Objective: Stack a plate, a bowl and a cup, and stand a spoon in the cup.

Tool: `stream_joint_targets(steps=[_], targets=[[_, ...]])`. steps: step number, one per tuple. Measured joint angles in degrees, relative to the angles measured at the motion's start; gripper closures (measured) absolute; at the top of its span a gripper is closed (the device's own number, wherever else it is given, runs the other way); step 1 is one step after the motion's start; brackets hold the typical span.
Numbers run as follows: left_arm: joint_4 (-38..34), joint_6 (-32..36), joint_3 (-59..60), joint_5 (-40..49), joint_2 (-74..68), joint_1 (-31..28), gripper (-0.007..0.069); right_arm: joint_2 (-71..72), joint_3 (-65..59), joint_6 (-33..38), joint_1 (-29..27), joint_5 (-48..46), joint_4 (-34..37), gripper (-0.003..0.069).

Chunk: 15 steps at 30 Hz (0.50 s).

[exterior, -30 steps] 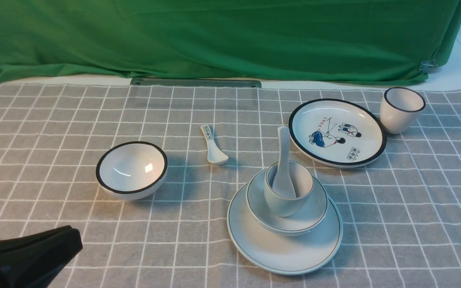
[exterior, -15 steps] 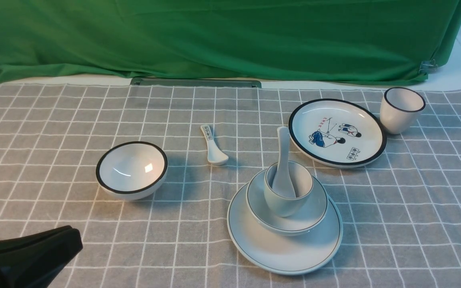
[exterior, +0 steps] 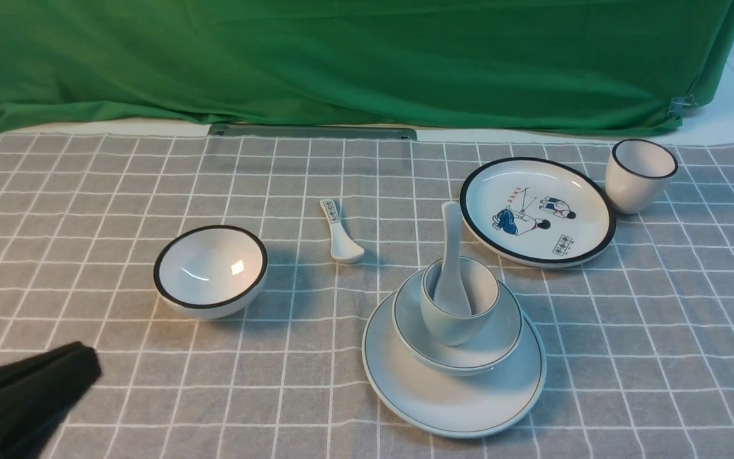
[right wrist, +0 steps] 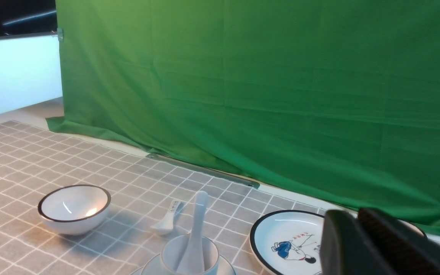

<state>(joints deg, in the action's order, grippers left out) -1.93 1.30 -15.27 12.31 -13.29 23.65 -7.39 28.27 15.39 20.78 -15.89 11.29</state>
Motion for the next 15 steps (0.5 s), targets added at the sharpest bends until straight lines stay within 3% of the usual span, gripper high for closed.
stream_joint_targets(steps=[4, 8, 15], targets=[[-2.91, 4.08, 6.08, -2.21, 7.13, -13.09, 0.0611, 0.00, 0.00, 0.00, 0.00, 0.00, 0.00, 0.0550], [-3.90, 4.54, 10.57, -2.47, 12.28, -20.96, 0.0611, 0.00, 0.00, 0.00, 0.00, 0.00, 0.00, 0.0541], [-4.48, 4.65, 15.57, -2.36, 13.22, -24.44, 0.0608, 0.00, 0.00, 0.00, 0.00, 0.00, 0.00, 0.0526]])
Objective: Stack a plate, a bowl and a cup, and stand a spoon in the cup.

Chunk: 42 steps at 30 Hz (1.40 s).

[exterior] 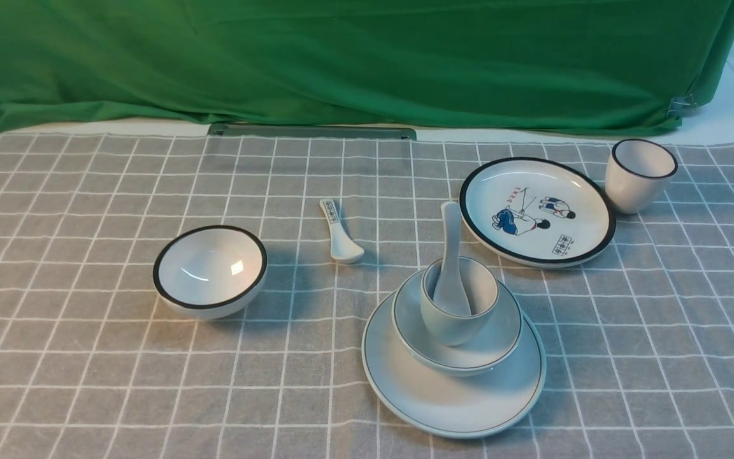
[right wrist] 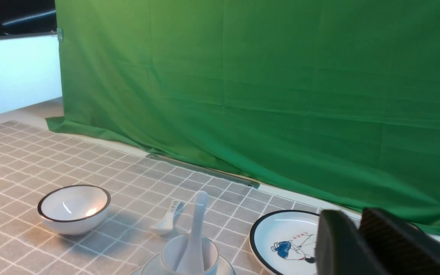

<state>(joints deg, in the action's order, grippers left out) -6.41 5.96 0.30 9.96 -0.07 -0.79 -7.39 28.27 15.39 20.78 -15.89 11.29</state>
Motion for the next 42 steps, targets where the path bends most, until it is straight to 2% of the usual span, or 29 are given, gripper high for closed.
stream_joint_targets(steps=[7, 33, 42], targets=[[-0.19, 0.00, 0.07, 2.89, 0.00, 0.00, 0.0608, 0.00, 0.00, 0.00, 0.00, 0.00, 0.00, 0.0515], [0.30, 0.00, 0.07, 2.96, 0.00, 0.00, 0.0608, 0.00, 0.00, 0.10, 0.00, 0.04, 0.00, 0.0454], [0.30, 0.00, 0.07, 3.01, 0.00, 0.00, 0.0608, 0.00, -1.58, 4.76, 0.00, 0.49, -2.18, 0.0443]])
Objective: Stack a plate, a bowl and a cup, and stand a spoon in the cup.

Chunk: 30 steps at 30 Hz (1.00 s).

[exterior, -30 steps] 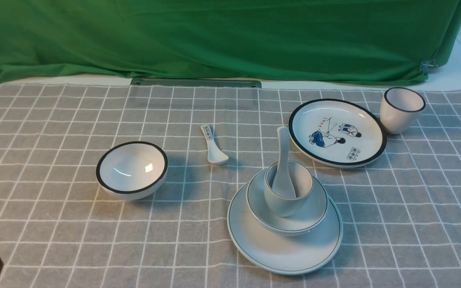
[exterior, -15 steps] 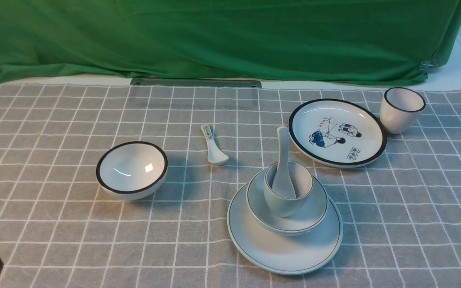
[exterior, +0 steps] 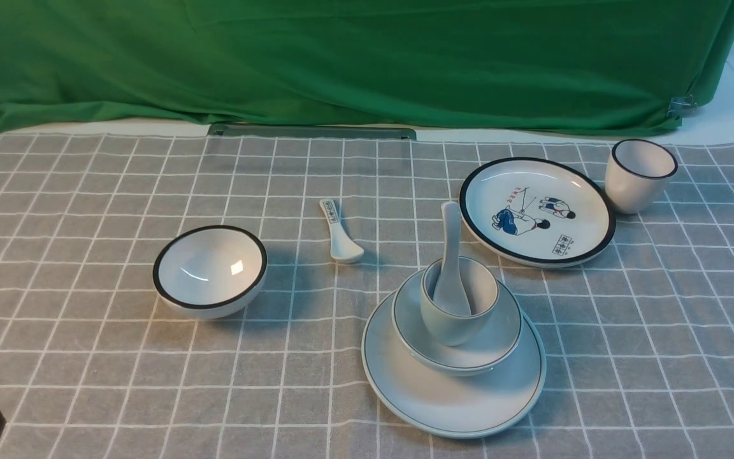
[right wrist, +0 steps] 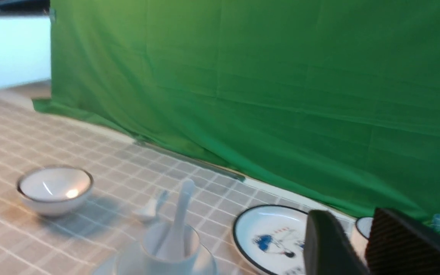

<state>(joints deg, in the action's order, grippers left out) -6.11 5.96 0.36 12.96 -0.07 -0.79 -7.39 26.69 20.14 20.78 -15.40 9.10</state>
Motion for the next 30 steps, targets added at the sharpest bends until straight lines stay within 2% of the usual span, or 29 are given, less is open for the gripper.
stream_joint_targets(steps=[8, 17, 19, 26, 30], targets=[[0.00, 0.00, 0.00, 0.00, 0.00, 0.00, 0.0608, -0.05, -3.12, 0.91, 0.00, 3.32, -2.25, 0.0443], [0.00, 0.00, 0.00, 0.00, 0.00, 0.00, 0.0608, -0.07, -9.47, -13.92, 0.00, 8.56, -9.62, 0.0443], [0.00, 0.00, 0.00, 0.00, 0.00, 0.00, 0.0608, -0.07, -10.29, -14.99, 0.00, 8.59, -10.30, 0.0443], [0.00, 0.00, 0.00, 0.00, 0.00, 0.00, 0.0608, 0.53, -12.42, -14.83, -0.18, 8.58, -10.61, 0.0443], [0.11, 0.00, 0.00, 0.00, 0.00, 0.00, 0.0608, 1.92, -15.37, -14.37, -4.71, 8.60, -10.61, 0.0443]])
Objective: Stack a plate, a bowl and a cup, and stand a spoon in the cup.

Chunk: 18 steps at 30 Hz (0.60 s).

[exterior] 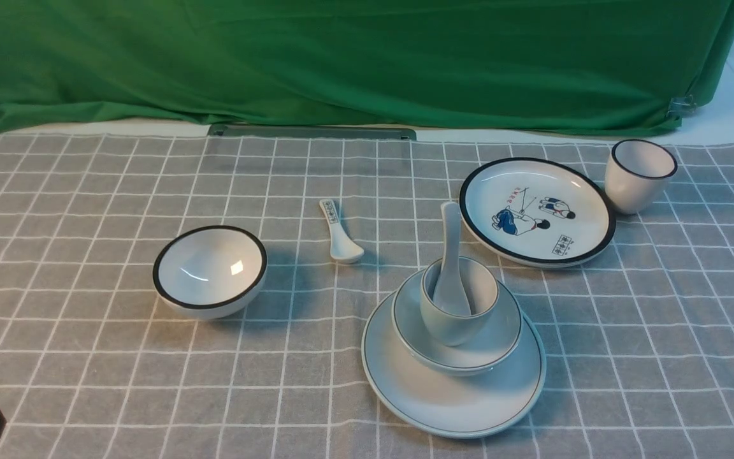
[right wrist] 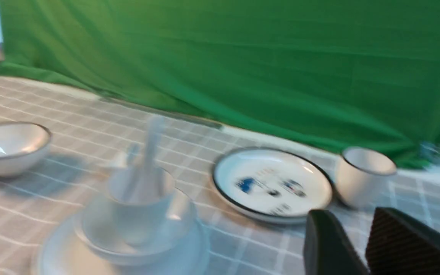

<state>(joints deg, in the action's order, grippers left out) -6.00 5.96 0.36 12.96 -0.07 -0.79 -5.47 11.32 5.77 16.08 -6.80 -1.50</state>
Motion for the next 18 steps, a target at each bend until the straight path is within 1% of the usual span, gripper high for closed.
stream_joint_targets(steps=[1, 4, 5, 6, 8, 12, 18], targets=[[0.08, 0.00, 0.00, 0.00, 0.00, 0.00, 0.0608, 0.32, -2.14, 0.30, -3.14, 0.00, 0.00, 0.0443], [0.19, 0.00, 0.00, 0.00, 0.00, 0.00, 0.0608, 0.78, -7.29, 1.19, -10.03, 0.03, -0.01, 0.0443], [0.25, 0.00, 0.00, 0.00, 0.00, 0.00, 0.0608, 0.78, -7.67, 1.19, -10.95, 0.03, -0.01, 0.0443], [0.75, 0.00, 0.00, 0.00, 0.00, 0.00, 0.0608, 1.02, -10.56, 1.24, -14.50, -0.60, -0.01, 0.0443], [1.49, 0.00, 0.00, 0.00, 0.00, 0.00, 0.0608, 1.95, -11.55, 1.24, -18.19, -3.38, -0.01, 0.0443], [2.12, 0.00, 0.00, 0.00, 0.00, 0.00, 0.0608, 5.16, -11.78, 1.50, -20.63, -5.37, -0.01, 0.0443], [2.30, 0.00, 0.00, 0.18, 0.00, 0.00, 0.0608, 5.41, -11.78, 1.50, -19.15, -6.84, -0.01, 0.0443]])
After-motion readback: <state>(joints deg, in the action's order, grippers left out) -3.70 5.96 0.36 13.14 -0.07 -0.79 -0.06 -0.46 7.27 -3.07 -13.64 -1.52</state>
